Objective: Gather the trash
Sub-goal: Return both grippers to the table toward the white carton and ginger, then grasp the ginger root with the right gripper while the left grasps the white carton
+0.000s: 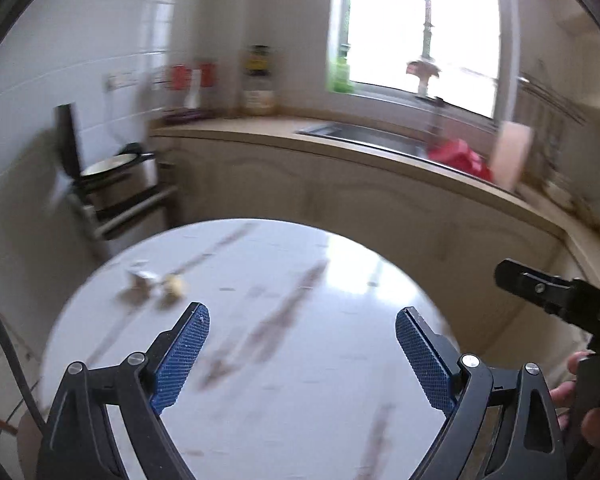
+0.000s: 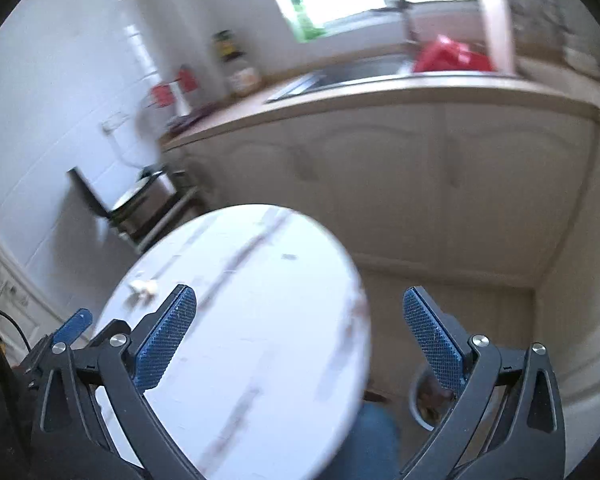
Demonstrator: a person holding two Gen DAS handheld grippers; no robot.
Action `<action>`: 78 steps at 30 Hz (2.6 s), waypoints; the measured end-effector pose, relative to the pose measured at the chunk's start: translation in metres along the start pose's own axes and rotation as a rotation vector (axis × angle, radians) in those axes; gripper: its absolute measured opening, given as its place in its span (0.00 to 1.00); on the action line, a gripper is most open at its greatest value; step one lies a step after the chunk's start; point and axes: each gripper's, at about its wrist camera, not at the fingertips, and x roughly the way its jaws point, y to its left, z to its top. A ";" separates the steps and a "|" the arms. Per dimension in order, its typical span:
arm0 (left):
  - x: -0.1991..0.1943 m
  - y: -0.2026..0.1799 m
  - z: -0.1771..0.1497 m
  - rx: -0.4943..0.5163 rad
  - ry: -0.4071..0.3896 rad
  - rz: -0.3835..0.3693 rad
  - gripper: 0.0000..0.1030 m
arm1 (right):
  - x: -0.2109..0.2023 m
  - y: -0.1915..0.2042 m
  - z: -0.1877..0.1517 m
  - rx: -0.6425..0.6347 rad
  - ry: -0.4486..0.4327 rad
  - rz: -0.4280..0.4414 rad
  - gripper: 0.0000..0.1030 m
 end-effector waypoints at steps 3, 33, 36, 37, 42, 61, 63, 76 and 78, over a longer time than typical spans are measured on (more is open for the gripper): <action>-0.017 0.039 -0.004 -0.030 -0.008 0.066 0.89 | 0.016 0.050 -0.002 -0.043 0.006 0.055 1.00; 0.149 0.177 0.013 -0.161 0.177 0.194 0.89 | 0.241 0.217 -0.040 -0.378 0.353 0.098 0.96; 0.169 0.186 0.020 -0.155 0.196 0.203 0.89 | 0.260 0.225 -0.044 -0.403 0.375 0.096 0.95; 0.174 0.187 0.021 -0.150 0.199 0.207 0.89 | 0.266 0.228 -0.045 -0.409 0.385 0.095 0.94; 0.199 0.196 0.028 -0.133 0.220 0.251 0.89 | 0.290 0.235 -0.048 -0.437 0.424 0.090 0.73; 0.270 0.193 0.050 -0.100 0.244 0.144 0.89 | 0.280 0.216 -0.048 -0.457 0.396 0.160 0.22; 0.282 0.190 0.053 -0.083 0.254 0.146 0.89 | 0.278 0.208 -0.043 -0.442 0.390 0.157 0.22; 0.313 0.193 0.060 -0.116 0.272 0.105 0.20 | 0.270 0.201 -0.041 -0.410 0.388 0.181 0.22; 0.312 0.195 0.058 -0.125 0.271 0.098 0.13 | 0.268 0.199 -0.040 -0.404 0.388 0.184 0.22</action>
